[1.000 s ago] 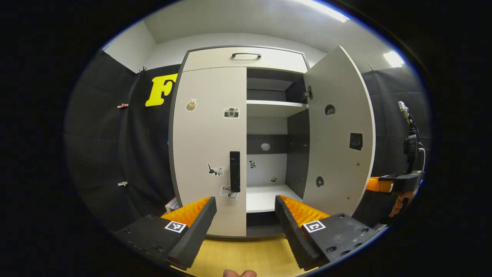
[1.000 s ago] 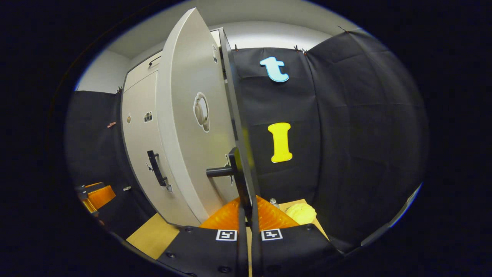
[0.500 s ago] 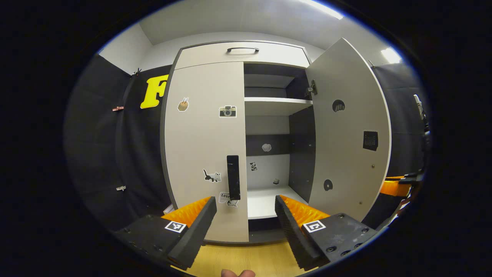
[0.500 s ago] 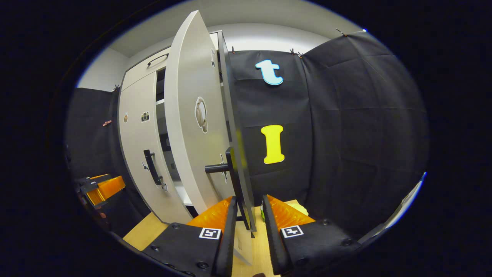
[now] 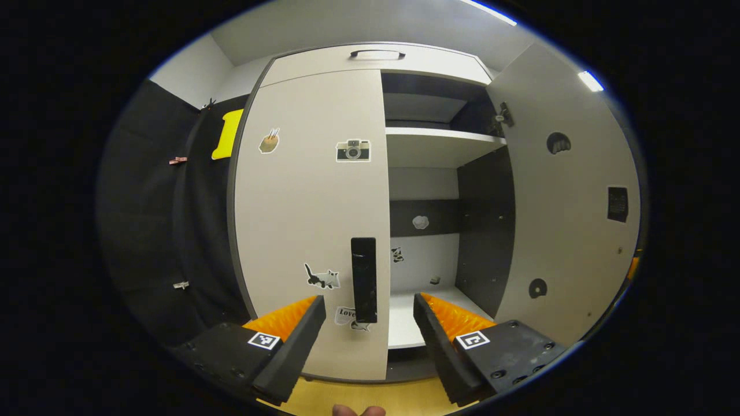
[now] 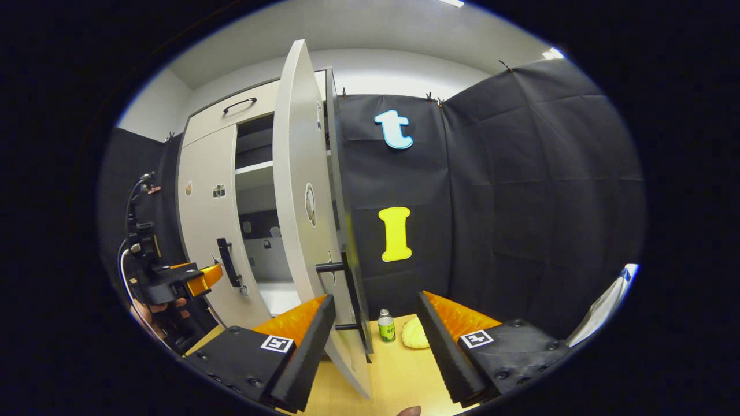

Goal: Open the right door of the double-door shoe cabinet with the right hand, and open the left door with the left hand.

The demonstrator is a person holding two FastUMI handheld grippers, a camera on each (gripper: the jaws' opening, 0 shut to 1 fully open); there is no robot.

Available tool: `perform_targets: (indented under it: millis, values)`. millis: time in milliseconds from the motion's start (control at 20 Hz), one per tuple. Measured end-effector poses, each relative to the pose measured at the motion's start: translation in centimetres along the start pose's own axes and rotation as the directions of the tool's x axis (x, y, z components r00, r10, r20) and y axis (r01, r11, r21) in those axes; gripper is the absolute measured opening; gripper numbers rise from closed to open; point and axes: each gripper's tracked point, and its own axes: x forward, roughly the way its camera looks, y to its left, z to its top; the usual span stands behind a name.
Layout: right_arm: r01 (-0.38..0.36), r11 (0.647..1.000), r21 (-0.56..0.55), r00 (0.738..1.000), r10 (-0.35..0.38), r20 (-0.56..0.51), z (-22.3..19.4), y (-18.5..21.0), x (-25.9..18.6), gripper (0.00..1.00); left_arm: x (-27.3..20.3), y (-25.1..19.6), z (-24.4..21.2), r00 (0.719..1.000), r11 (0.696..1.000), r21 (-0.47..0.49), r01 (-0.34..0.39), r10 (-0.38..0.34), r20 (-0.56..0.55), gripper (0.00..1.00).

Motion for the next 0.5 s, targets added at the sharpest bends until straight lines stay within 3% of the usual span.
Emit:
perform_targets:
  millis: [100,150,450,500]
  values:
    - [-0.032,0.999,-0.013,0.999,0.032,-0.008,-0.1,0.5,-0.5,0.91,1.5,0.4,0.1,1.000,1.000,-0.003,-0.009,0.009,0.006,0.95]
    - [-0.041,0.999,-0.013,0.999,0.040,-0.015,-0.1,0.7,-0.6,1.00,2.2,0.6,0.2,1.000,1.000,0.005,-0.014,0.014,0.012,0.95]
    - [-0.073,0.997,-0.026,0.997,0.074,0.020,0.6,1.5,-1.4,0.98,6.1,0.7,0.7,0.998,0.996,0.081,-0.033,0.029,0.049,0.93]
    - [-0.078,0.997,-0.024,0.997,0.078,0.027,0.9,1.7,-1.4,0.99,6.8,0.9,0.5,0.998,0.994,0.095,-0.048,0.043,0.048,0.87]
